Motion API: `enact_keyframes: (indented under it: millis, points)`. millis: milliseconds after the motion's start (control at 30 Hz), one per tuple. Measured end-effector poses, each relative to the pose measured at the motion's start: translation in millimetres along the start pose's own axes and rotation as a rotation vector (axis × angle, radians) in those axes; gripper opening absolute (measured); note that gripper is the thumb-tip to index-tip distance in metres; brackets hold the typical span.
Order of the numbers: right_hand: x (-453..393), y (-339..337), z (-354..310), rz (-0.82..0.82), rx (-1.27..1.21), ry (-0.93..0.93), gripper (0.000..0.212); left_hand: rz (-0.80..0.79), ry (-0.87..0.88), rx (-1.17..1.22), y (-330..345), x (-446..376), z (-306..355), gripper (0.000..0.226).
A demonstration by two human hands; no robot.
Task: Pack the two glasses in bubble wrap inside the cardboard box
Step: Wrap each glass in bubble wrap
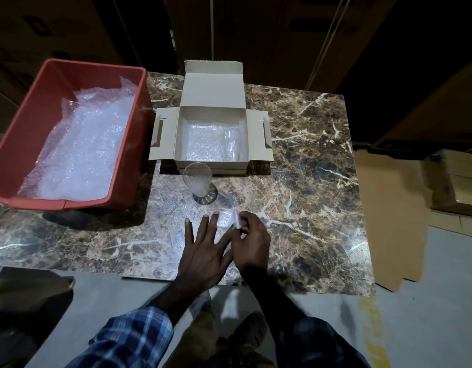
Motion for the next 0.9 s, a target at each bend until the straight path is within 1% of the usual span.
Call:
enact_keyframes:
  millis: [100, 167, 233, 333, 400, 533, 667, 767, 833, 900]
  points:
    - [4, 11, -3, -0.059, -0.011, -0.019, 0.040, -0.046, -0.011, -0.012, 4, 1, -6, 0.062]
    - [5, 14, -6, -0.065, 0.041, -0.068, 0.043, -0.040, -0.007, 0.014, 1, 1, -9, 0.055]
    - [5, 14, -10, -0.054, 0.075, -0.146, 0.040, -0.033, -0.019, 0.091, -3, 0, -14, 0.048]
    - [2, 15, -14, -0.057, 0.081, -0.229, 0.033, -0.025, -0.089, 0.180, -3, -3, -27, 0.062]
    - [-1, 16, -14, -0.068, 0.105, -0.277, 0.030, 0.001, -0.131, 0.262, -4, -5, -32, 0.067]
    - [-4, 22, -11, -0.091, 0.194, -0.364, 0.025, 0.059, -0.201, 0.413, -13, -9, -40, 0.058]
    - [-4, 24, -6, -0.081, 0.228, -0.387, 0.026, 0.145, -0.134, 0.352, -25, -8, -37, 0.050]
    - [-5, 22, -7, -0.065, 0.231, -0.391, 0.026, 0.155, -0.100, 0.333, -22, -6, -38, 0.047]
    - [-5, 20, -8, -0.040, 0.221, -0.372, 0.022, 0.151, -0.073, 0.248, -18, -4, -37, 0.049]
    - [-6, 18, -10, -0.015, 0.214, -0.350, 0.019, 0.126, -0.088, 0.153, -15, -4, -38, 0.051]
Point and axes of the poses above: each hand's wrist, its own x-axis away from the middle knuckle, its own y-axis out of the palm, z = x × y, the point moved 9 cm from there along -x, towards the middle knuckle, and after that the axes turned 7 degrees about -y, right-handed, at the moved point
